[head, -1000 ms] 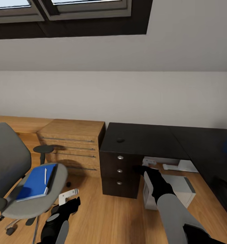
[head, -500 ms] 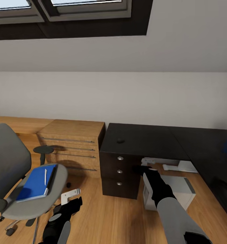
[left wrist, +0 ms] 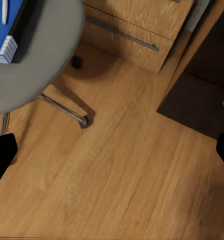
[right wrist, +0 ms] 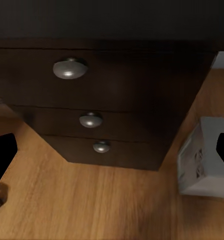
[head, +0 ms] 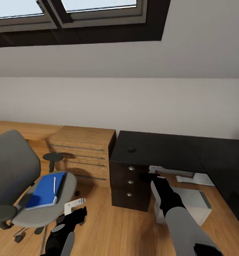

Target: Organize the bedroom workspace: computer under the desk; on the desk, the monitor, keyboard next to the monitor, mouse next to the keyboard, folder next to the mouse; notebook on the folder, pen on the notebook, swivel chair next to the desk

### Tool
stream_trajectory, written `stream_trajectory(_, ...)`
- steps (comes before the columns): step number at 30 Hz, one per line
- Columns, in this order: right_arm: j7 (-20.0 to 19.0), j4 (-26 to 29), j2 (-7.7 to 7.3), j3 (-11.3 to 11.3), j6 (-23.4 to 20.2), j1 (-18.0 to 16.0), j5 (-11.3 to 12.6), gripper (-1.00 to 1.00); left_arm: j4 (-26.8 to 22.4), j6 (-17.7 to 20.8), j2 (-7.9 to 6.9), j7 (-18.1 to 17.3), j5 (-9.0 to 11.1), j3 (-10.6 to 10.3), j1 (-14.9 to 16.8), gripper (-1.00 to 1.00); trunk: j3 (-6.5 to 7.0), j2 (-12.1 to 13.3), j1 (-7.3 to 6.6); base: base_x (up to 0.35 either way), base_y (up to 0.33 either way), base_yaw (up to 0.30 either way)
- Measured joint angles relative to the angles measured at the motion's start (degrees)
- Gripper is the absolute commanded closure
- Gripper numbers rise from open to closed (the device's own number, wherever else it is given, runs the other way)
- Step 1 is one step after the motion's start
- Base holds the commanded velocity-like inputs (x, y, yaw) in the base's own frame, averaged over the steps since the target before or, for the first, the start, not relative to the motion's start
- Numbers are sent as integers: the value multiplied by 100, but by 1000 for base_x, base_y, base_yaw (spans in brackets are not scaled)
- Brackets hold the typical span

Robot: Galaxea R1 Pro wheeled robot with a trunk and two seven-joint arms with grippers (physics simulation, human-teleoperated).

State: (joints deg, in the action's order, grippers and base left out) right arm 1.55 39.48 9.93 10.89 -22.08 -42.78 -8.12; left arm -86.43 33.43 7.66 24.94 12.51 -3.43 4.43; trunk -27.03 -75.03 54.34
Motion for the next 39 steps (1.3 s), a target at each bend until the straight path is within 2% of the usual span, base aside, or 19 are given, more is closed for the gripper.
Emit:
stream_trajectory(5, -1, 5, 0, -8, 5, 1, 1, -100, 7, -7, 0, 0, -2, -1, 1, -100, 8, 0, -1, 80, 0, 111)
stream_trajectory(10, -5, 11, 0, -223, 15, 3, 1, -100, 15, -15, -2, 0, -2, -2, 1, -100, 10, 0, -3, 281, 0, 16)
stream_trajectory(14, -3, 14, 0, -314, 16, 7, 1, -100, 23, -16, -6, 0, -2, -6, 1, -100, 10, 0, -3, 315, 0, 4)
stream_trajectory(39, -5, 8, 0, -345, 17, 10, 11, -100, 37, -16, -8, 1, -7, -3, 1, -100, 10, 0, -3, 313, -100, 0)
